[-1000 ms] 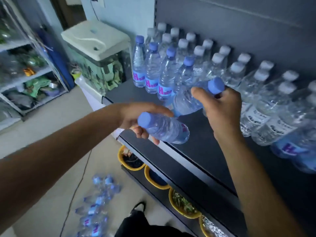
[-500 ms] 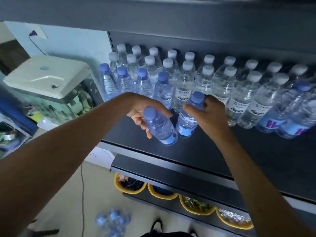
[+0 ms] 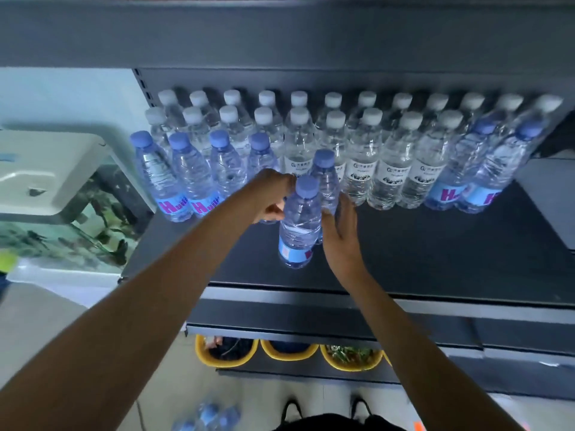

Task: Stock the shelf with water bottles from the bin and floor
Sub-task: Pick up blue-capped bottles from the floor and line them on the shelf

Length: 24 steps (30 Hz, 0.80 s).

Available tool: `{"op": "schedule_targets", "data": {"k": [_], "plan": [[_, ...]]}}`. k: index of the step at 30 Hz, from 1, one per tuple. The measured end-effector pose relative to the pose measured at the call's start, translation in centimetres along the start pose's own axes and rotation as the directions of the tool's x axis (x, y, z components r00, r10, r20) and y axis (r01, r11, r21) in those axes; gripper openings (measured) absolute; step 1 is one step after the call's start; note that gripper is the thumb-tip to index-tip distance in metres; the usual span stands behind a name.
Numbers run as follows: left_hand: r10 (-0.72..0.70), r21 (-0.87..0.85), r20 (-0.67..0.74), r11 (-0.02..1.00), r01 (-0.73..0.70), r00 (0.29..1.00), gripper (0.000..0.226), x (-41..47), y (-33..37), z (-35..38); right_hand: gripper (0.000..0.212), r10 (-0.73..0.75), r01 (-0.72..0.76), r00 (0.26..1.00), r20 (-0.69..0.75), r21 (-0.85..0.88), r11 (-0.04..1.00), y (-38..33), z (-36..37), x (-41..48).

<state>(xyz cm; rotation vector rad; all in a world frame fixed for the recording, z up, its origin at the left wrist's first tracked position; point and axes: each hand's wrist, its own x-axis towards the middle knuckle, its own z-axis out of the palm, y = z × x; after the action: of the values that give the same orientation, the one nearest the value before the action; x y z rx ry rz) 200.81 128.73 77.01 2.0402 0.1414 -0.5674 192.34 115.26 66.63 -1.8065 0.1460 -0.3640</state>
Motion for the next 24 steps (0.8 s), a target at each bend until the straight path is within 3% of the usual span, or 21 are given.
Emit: {"op": "schedule_targets", "data": {"k": [3,5,8,11,13,17,20,24], "plan": [[0.143,-0.295,-0.247,0.931,-0.215,0.958,0.014,-2.5,-3.4,1.9,0.056,0.052,-0.052,0.999,-0.012,0.008,0.999,1.3,-0.2,0.1],[0.299,-0.34,-0.385,0.833,-0.436,0.873,0.019,-4.5,-6.6,3.6,0.052,0.08,-0.079,0.996,0.032,-0.033,0.996,1.9,-0.4,1.1],[0.429,-0.299,-0.429,0.764,-0.572,0.795,0.048,-6.2,-10.9,6.5,0.054,0.07,-0.07,0.995,0.074,-0.013,0.997,1.0,-0.6,1.6],[0.454,-0.158,-0.452,0.806,-0.57,0.767,0.092,-5.6,-13.2,8.7,0.057,0.074,-0.074,0.993,0.096,-0.003,0.997,0.8,-0.4,1.8],[0.431,-0.049,-0.478,0.857,-0.513,0.765,0.102,-4.7,-13.7,9.7,0.057,0.067,-0.056,0.988,0.142,-0.077,0.995,1.2,-0.9,2.0],[0.397,0.064,-0.519,0.901,-0.429,0.757,0.088,-3.0,-14.2,10.8,0.059,0.051,0.008,0.982,0.181,-0.311,0.95,2.9,-2.0,2.2],[0.426,0.081,-0.504,0.889,-0.45,0.751,0.088,-1.5,-14.5,10.5,0.051,0.003,0.04,0.994,0.11,-0.385,0.922,3.9,-2.4,2.2],[0.38,-0.097,-0.484,0.872,-0.48,0.788,0.077,-0.2,-13.8,10.1,0.059,-0.008,0.008,1.0,0.002,-0.46,0.888,5.0,-2.7,2.6]]}}
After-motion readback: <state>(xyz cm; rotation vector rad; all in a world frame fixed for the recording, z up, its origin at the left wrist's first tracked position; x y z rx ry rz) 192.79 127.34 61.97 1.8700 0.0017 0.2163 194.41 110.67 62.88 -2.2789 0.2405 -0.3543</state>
